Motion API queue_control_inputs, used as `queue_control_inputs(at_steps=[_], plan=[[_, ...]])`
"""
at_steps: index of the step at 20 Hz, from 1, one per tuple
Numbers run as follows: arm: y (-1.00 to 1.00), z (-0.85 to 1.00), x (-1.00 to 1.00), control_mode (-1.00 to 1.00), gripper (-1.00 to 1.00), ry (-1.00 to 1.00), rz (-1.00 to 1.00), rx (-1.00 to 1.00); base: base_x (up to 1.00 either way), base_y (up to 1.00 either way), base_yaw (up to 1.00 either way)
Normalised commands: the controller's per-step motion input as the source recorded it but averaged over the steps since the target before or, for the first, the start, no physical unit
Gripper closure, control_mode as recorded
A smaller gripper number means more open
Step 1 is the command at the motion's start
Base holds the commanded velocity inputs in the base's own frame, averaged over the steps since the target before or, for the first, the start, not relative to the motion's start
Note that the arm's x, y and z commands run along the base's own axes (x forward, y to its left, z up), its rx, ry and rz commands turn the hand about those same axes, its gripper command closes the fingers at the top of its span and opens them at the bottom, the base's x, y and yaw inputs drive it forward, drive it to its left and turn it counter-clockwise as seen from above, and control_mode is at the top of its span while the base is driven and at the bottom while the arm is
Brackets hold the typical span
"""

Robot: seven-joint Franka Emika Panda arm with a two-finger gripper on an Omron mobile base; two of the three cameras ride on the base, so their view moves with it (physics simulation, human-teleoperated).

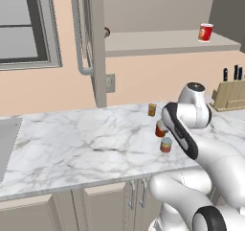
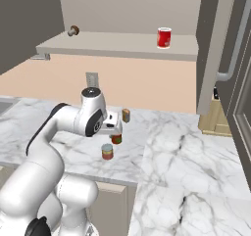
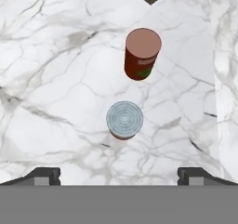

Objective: Pick the cans from the counter and place them in their designated side in the cabinet.

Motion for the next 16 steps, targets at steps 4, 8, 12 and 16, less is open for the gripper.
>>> queue_control_inputs(at_steps=[4, 8, 12, 16], plan=[[0.00, -0.17, 0.08, -1.00, -1.00, 0.00, 0.02, 0.00, 0.00, 0.00, 0.00], [0.00, -0.17, 0.11, -1.00, -1.00, 0.01, 0.02, 0.00, 0.00, 0.00, 0.00], [0.00, -0.10, 0.12, -1.00, -1.00, 0.04, 0.01, 0.00, 0.00, 0.00, 0.00], [-0.02, -0.07, 0.11, -1.00, -1.00, 0.07, 0.01, 0.00, 0.00, 0.00, 0.00]])
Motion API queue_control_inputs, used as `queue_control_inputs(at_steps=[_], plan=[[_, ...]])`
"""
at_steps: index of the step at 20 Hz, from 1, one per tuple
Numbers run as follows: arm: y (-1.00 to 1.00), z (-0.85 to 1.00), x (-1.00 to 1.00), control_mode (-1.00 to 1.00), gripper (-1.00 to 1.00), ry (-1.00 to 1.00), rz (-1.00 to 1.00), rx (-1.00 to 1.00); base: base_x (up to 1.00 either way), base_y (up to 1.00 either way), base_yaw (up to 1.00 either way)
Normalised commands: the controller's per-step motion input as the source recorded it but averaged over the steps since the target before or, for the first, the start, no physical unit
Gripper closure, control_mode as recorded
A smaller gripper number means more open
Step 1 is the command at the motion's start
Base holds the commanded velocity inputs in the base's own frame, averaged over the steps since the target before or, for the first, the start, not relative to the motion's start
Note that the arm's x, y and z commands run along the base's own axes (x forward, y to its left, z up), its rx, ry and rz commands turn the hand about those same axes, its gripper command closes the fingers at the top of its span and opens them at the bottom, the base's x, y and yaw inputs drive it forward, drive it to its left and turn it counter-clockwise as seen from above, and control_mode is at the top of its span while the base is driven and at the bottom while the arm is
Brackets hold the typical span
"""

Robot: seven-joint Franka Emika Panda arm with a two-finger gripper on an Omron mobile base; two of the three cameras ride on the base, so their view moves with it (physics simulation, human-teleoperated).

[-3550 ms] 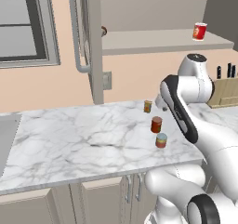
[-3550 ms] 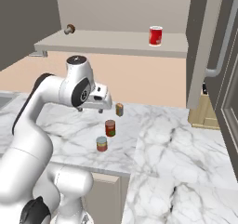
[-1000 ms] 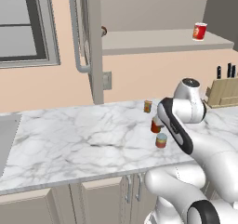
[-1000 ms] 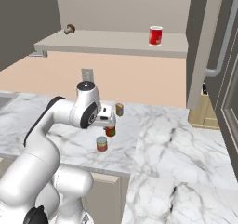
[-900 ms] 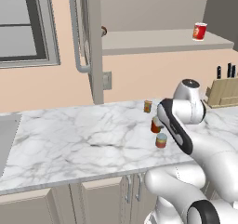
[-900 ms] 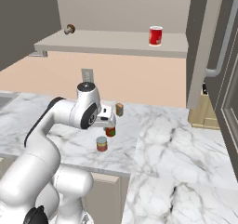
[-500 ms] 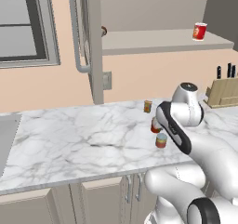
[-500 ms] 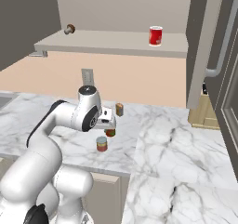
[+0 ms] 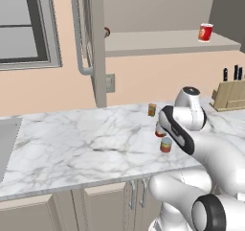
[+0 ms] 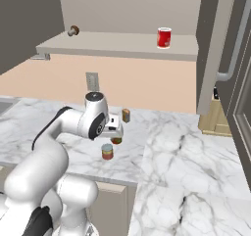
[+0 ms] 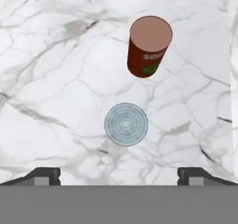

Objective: Pick the cans from the counter and place them in their designated side in the cabinet.

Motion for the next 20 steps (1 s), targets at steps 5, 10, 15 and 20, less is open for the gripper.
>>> queue_control_inputs(at_steps=[5, 10, 15, 20], plan=[[-0.01, -0.09, 0.09, -1.00, -1.00, 0.06, 0.01, 0.00, 0.00, 0.00, 0.00], [-0.02, -0.17, 0.04, -1.00, -1.00, 0.00, 0.02, 0.00, 0.00, 0.00, 0.00], [0.00, -0.16, 0.07, -1.00, -1.00, 0.00, 0.01, 0.00, 0.00, 0.00, 0.00], [0.00, -0.14, 0.07, -1.00, -1.00, 0.00, 0.01, 0.00, 0.00, 0.00, 0.00]])
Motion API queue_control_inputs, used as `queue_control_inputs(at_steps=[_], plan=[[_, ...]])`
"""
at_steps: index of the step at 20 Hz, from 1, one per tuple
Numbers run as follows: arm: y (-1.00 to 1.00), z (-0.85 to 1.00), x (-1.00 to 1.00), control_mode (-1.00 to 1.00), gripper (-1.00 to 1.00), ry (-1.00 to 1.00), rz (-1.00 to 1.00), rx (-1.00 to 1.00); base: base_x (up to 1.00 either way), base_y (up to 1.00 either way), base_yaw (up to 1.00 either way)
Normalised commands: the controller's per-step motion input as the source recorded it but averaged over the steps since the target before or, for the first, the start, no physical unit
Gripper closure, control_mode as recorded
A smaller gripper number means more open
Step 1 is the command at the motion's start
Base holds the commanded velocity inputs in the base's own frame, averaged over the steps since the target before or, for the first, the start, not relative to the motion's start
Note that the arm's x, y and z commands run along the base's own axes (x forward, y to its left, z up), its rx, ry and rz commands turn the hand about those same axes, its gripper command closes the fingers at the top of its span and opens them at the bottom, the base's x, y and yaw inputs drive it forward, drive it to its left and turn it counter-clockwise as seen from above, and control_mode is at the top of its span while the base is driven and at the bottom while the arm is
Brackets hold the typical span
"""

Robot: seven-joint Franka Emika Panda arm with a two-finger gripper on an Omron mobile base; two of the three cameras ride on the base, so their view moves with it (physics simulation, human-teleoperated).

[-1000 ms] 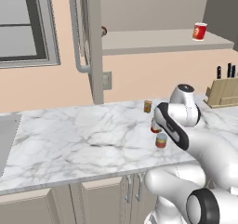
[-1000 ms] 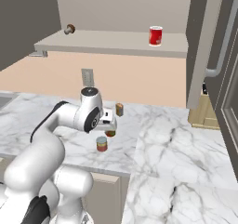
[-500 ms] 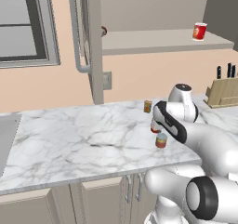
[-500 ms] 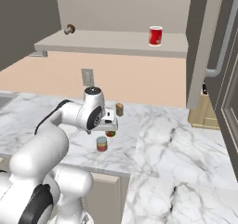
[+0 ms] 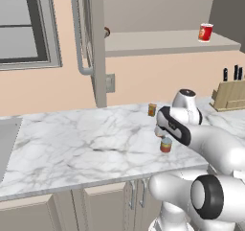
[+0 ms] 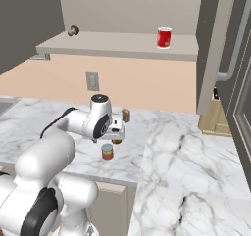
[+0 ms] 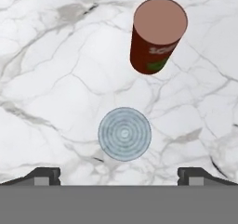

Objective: Pick the cans from the counter and place them in their designated side in the cabinet.

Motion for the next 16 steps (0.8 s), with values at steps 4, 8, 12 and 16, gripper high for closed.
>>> queue_control_inputs(at_steps=[4, 8, 12, 16], plan=[[0.00, -0.12, 0.05, -1.00, -1.00, 0.00, 0.01, 0.00, 0.00, 0.00, 0.00], [0.00, -0.15, 0.05, -1.00, -1.00, 0.00, 0.01, 0.00, 0.00, 0.00, 0.00], [0.00, -0.14, 0.06, -1.00, -1.00, 0.00, 0.01, 0.00, 0.00, 0.00, 0.00], [0.00, -0.13, 0.05, -1.00, -1.00, 0.01, 0.01, 0.00, 0.00, 0.00, 0.00]])
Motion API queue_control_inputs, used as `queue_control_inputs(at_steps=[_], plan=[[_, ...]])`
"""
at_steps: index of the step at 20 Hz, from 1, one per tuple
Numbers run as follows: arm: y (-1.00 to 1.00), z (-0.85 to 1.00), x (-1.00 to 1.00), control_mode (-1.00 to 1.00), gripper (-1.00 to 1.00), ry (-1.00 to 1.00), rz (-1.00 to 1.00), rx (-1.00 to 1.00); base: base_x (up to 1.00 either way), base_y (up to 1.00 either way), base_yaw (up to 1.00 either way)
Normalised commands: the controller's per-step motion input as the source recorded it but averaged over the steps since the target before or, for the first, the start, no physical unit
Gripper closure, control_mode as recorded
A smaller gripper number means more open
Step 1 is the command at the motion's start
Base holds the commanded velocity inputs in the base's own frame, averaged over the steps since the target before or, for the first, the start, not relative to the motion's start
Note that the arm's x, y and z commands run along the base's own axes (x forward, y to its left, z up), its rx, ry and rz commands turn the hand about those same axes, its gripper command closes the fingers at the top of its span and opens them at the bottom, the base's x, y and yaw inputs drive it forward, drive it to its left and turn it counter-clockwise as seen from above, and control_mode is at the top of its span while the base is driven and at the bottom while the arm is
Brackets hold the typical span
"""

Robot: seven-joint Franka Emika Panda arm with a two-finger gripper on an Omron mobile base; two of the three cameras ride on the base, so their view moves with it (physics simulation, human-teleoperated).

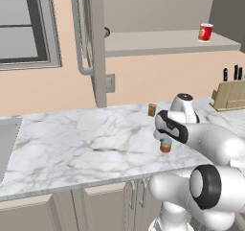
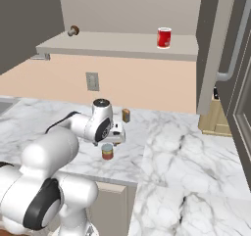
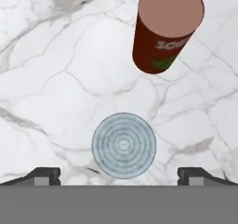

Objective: Pick the cans from the counter and place them in their designated side in the cabinet.

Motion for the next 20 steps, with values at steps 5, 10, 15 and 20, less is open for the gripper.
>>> queue_control_inputs(at_steps=[5, 10, 15, 20], plan=[[0.00, -0.14, 0.05, -1.00, -1.00, 0.02, 0.01, 0.00, 0.00, 0.00, 0.00], [0.00, -0.14, 0.05, -1.00, -1.00, 0.02, 0.01, 0.00, 0.00, 0.00, 0.00], [0.00, -0.15, 0.07, -1.00, -1.00, 0.02, 0.01, 0.00, 0.00, 0.00, 0.00], [0.00, -0.14, 0.08, -1.00, -1.00, 0.02, 0.01, 0.00, 0.00, 0.00, 0.00]])
